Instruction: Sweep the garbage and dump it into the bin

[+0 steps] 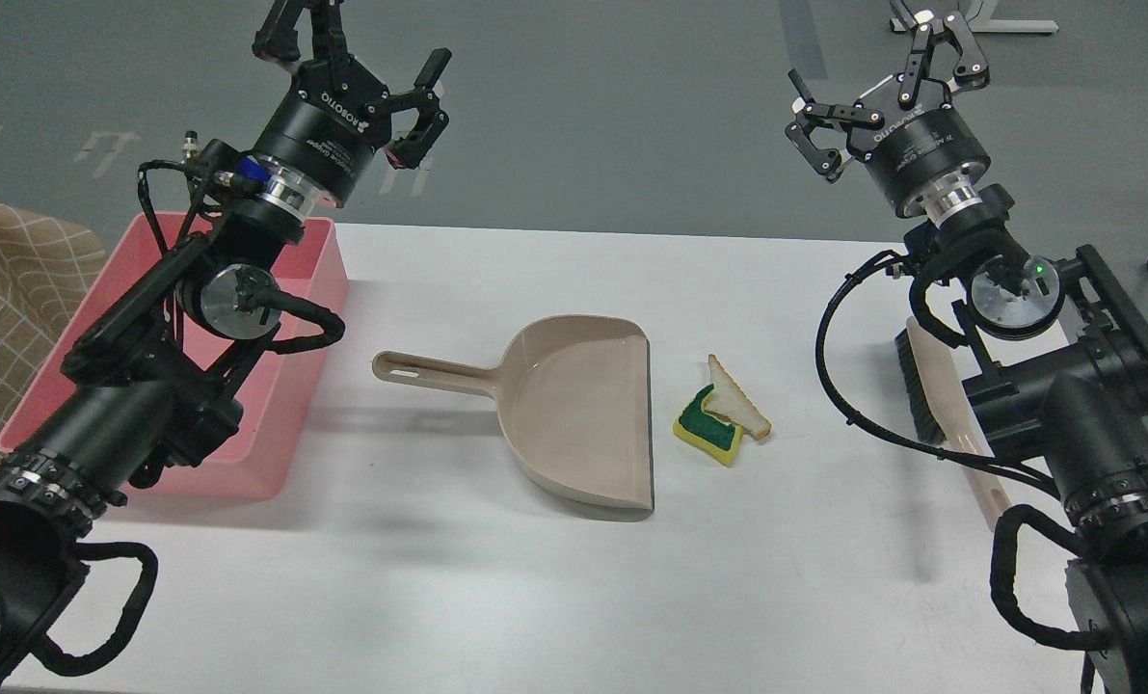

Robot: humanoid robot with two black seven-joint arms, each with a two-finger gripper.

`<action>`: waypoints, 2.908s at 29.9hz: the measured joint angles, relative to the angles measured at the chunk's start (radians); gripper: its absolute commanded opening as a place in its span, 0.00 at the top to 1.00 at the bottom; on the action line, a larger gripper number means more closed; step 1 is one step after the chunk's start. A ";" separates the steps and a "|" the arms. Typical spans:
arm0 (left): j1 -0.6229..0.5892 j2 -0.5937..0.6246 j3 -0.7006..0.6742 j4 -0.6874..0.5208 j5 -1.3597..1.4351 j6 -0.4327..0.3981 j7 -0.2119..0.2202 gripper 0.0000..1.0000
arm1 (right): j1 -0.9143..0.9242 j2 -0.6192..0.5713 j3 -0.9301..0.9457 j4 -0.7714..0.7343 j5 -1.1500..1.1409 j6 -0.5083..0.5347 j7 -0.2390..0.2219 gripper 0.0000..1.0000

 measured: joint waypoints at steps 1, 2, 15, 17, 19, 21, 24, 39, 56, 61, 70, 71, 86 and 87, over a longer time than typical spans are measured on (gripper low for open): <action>0.000 0.000 0.001 0.000 0.000 0.001 0.000 0.02 | 0.000 0.000 0.000 0.001 0.000 0.000 0.000 0.00; 0.000 0.000 0.002 0.000 0.000 0.002 0.000 0.02 | 0.000 0.000 0.000 0.002 0.000 0.000 0.000 0.00; 0.002 0.001 0.005 0.000 0.000 0.004 0.001 0.02 | -0.001 0.001 0.000 0.004 0.000 0.000 0.000 0.00; 0.003 0.001 0.005 0.000 0.000 0.003 0.001 0.02 | -0.001 0.001 0.000 0.004 0.000 0.000 0.000 0.00; 0.003 0.001 0.005 0.000 0.000 0.002 0.001 0.02 | -0.002 0.000 0.000 0.005 0.000 0.000 0.000 0.00; 0.003 0.001 0.004 0.000 0.000 0.002 0.001 0.02 | -0.002 0.000 0.000 0.006 0.000 0.000 0.000 0.00; 0.003 0.001 0.004 0.000 0.000 0.002 -0.001 0.02 | -0.003 0.000 0.000 0.006 0.000 0.000 0.000 0.00; 0.006 0.002 0.005 0.000 0.000 -0.003 -0.003 0.02 | -0.006 0.001 0.000 0.010 0.001 0.000 0.000 0.00; 0.009 0.022 0.011 -0.002 0.015 0.007 -0.006 0.02 | -0.006 0.001 0.000 0.012 0.000 0.000 0.000 0.00; 0.012 0.025 0.011 -0.009 0.015 0.012 -0.006 0.02 | -0.006 0.000 0.000 0.012 0.000 0.000 0.000 0.00; 0.014 0.031 0.012 -0.018 0.016 0.043 -0.007 0.02 | -0.007 -0.002 0.000 0.012 0.000 0.000 0.000 0.00; 0.014 0.032 0.012 -0.021 0.016 0.045 -0.007 0.03 | -0.008 -0.002 0.000 0.012 0.000 0.000 0.000 0.00; 0.192 0.101 0.056 -0.429 0.392 0.538 -0.002 0.02 | -0.011 -0.005 0.000 0.012 0.000 0.000 0.000 0.00; 0.211 0.108 0.056 -0.454 0.393 0.545 0.002 0.02 | -0.011 -0.005 0.000 0.012 0.000 0.000 0.000 0.00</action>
